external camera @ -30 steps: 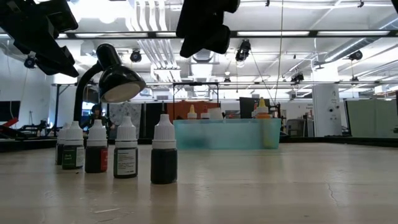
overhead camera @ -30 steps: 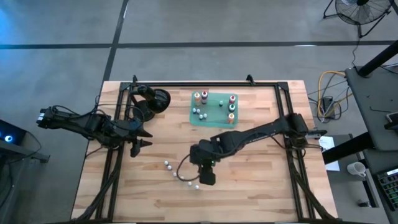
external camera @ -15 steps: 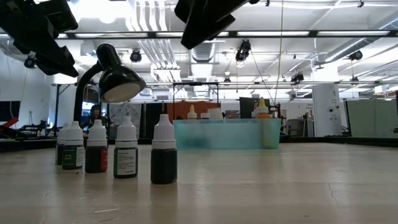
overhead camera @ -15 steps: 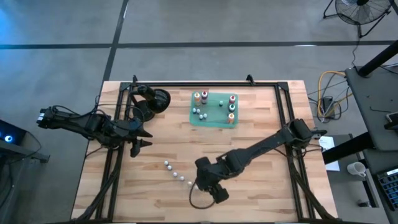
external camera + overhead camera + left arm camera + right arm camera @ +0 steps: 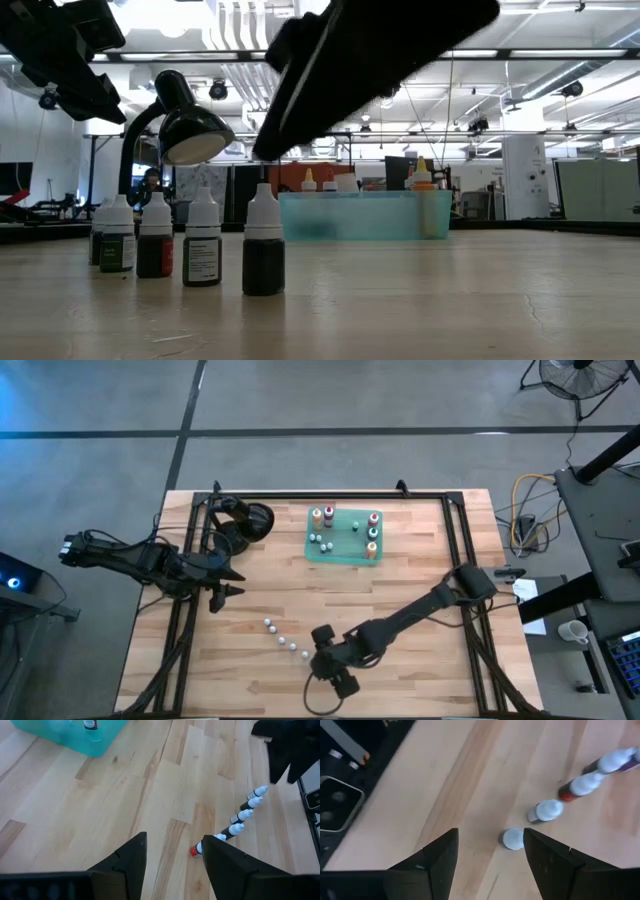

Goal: Pick & Place food coloring
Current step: Put the small blue food coloring bottle into the green bin

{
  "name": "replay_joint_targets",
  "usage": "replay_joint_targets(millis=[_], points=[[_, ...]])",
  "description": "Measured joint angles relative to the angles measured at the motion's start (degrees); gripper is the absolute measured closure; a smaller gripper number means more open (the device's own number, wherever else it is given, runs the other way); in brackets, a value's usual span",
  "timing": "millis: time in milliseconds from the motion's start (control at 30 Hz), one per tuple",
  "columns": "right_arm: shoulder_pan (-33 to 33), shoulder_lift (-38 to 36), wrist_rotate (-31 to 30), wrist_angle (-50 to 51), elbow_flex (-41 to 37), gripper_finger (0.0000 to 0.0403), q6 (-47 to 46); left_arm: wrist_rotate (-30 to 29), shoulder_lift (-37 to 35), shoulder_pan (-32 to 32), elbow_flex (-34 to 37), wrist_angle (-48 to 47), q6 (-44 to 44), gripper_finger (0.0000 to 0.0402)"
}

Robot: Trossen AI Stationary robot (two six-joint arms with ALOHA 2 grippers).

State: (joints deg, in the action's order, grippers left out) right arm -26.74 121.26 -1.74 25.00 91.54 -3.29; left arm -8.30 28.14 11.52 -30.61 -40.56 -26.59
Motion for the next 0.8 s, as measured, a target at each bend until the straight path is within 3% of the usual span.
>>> replay_joint_targets(millis=[267,467,800], points=[[0.0,7.4,-0.2,14.7,13.0,0.0186,-5.8,0.4,0.0,0.0,0.0,-0.2,0.0,0.0239],[0.0,11.0,-0.3,17.3,19.8,0.0186,-5.8,0.8,0.0,0.0,0.0,-0.2,0.0,0.0239],[0.0,10.6,-1.5,24.3,20.9,0.0186,-7.1,1.0,0.0,0.0,0.0,-0.2,0.0,0.0239]])
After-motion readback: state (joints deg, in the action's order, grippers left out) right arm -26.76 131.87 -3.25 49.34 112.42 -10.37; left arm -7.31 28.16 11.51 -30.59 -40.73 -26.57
